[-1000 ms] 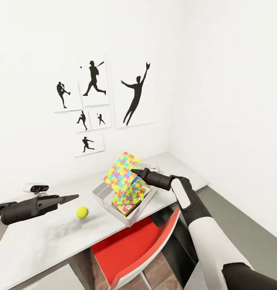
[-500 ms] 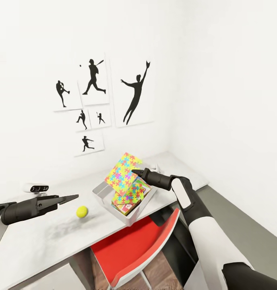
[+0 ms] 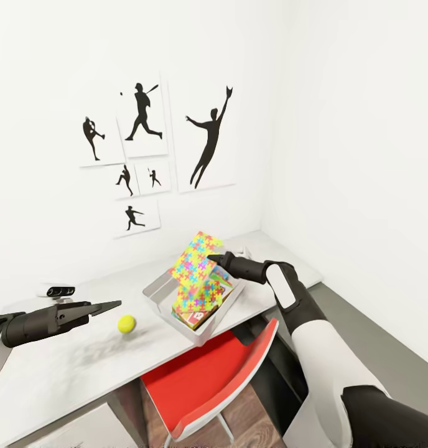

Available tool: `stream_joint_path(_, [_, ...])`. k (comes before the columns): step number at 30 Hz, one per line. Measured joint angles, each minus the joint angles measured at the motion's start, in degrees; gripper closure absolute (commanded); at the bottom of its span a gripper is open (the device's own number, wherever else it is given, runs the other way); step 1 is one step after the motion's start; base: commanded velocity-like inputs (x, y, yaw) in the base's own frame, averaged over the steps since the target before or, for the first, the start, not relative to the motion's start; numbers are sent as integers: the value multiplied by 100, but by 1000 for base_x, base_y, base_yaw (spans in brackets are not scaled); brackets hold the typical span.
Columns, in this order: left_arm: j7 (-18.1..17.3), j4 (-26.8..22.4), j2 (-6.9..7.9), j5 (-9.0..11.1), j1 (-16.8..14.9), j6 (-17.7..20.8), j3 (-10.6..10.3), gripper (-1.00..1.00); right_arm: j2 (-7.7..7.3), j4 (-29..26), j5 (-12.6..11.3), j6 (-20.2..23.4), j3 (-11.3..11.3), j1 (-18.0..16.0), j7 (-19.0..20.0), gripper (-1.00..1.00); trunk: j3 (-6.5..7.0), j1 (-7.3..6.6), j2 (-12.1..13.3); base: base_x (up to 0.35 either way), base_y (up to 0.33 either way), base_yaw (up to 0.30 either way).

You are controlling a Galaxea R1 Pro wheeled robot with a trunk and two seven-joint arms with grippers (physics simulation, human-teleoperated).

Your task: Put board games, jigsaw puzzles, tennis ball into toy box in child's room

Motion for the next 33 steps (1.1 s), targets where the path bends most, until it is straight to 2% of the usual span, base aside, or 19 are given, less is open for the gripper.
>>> stream_joint_path(5, [0,2,0,0,0,3,0,-100,0,366,1,27,-104,-222,-9,100,-46,0,0,0,0,0])
stream_joint_path(8, [0,2,0,0,0,4,0,-100,-1,796,-9,39,-232,-435,-11,100,-73,0,0,0,0,0])
stream_joint_path(11, [0,2,1,0,0,5,0,-100,0,922,-26,139,-286,-506,-12,100,-100,0,0,0,0,0])
stream_joint_path(15, [0,2,0,0,0,5,0,-100,3,976,-54,502,-429,-545,-24,100,-137,0,0,0,0,0])
stream_joint_path(21, [0,2,4,0,0,5,5,-100,6,991,-70,743,-706,-550,-32,100,-192,0,0,0,0,0])
stream_joint_path(33, [0,3,7,0,0,5,23,-100,7,1010,-63,906,-761,-543,-82,100,-301,0,-1,0,0,0])
